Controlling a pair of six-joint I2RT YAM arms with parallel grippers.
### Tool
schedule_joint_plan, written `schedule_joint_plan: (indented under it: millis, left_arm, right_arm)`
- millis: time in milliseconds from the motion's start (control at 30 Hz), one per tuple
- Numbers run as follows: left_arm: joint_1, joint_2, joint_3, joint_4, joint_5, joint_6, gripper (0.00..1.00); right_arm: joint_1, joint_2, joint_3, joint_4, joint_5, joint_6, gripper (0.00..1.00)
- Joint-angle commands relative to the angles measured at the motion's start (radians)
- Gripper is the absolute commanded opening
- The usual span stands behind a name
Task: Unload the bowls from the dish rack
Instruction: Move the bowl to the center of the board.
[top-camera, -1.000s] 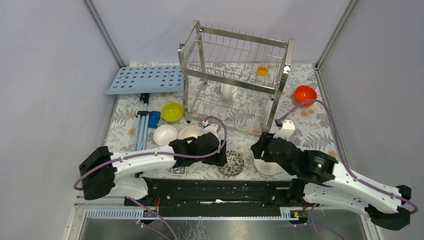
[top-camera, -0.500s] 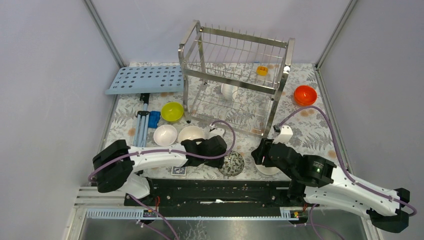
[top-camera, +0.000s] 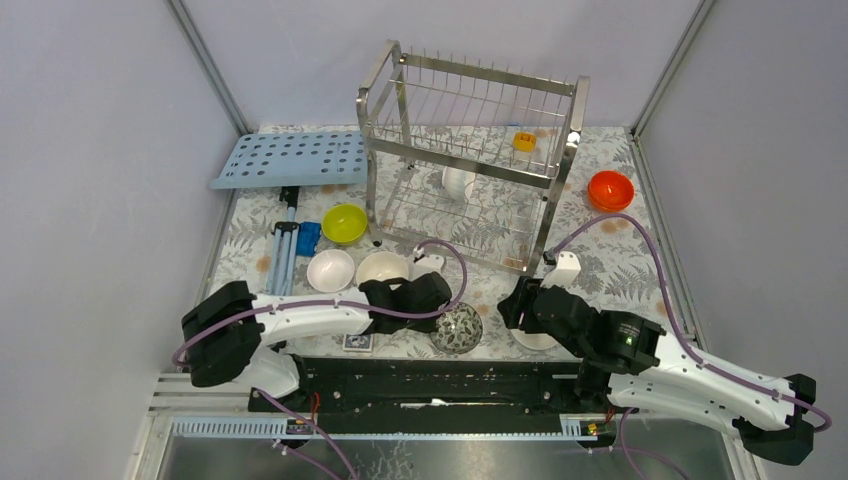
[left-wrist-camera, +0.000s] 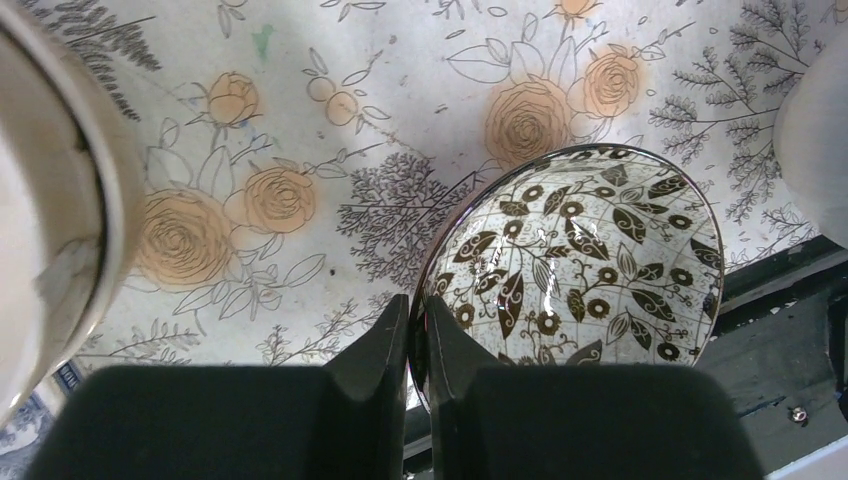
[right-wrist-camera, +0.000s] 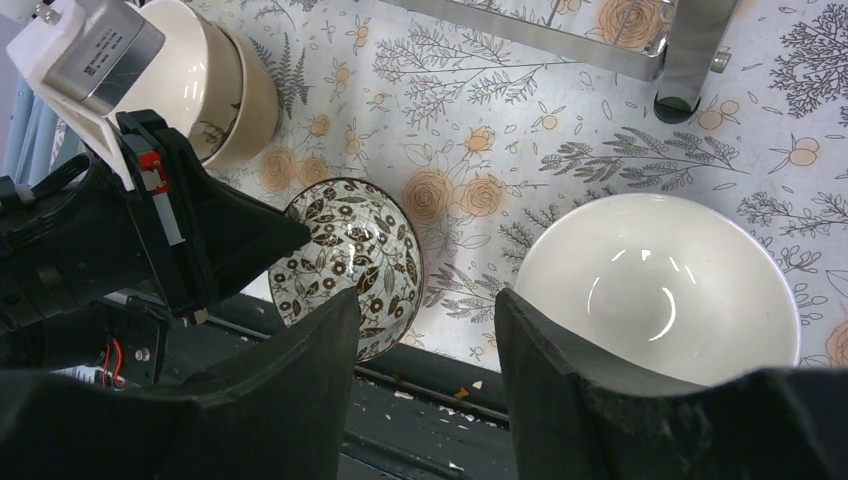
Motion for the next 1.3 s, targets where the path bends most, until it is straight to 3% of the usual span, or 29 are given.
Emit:
schedule_joint_plan:
  millis: [0, 233, 600, 800, 1000, 1267]
  left_arm:
    - [-0.003, -0.068, -0.032, -0.044, -0.08, -0.021, 0.11]
    - [-0.001, -0.128, -0.068, -0.064, -0.115, -0.041, 0.12]
    - [-0.001, -0.226, -0.008, -0.067, -0.107, -0.003, 0.63]
    - [0.0, -0.321, 0.013, -0.029, -0.164, 0.071, 0.8]
    - [0.055, -0.415, 0.014, 0.073, -0.246, 0.173, 0.87]
    - [0.333, -0.48, 0.071, 0.06, -0.203, 0.235, 0.88]
  right_arm:
    - [0.007, 0.009, -0.004, 0.047, 0.0, -0.009, 0.59]
    - [0.008, 0.013, 0.006, 0.06, 0.004, -0.043, 0.59]
    - [0.007, 0.004, 0.044, 0.033, 0.031, -0.079, 0.6]
    - [0.007, -0.014, 0.054, 0.054, 0.102, -0.133, 0.62]
    - [0.008, -0.031, 0.04, 0.17, 0.167, -0.223, 0.63]
    - [0.007, -0.046, 0.073, 0.129, 0.407, -0.2, 0.66]
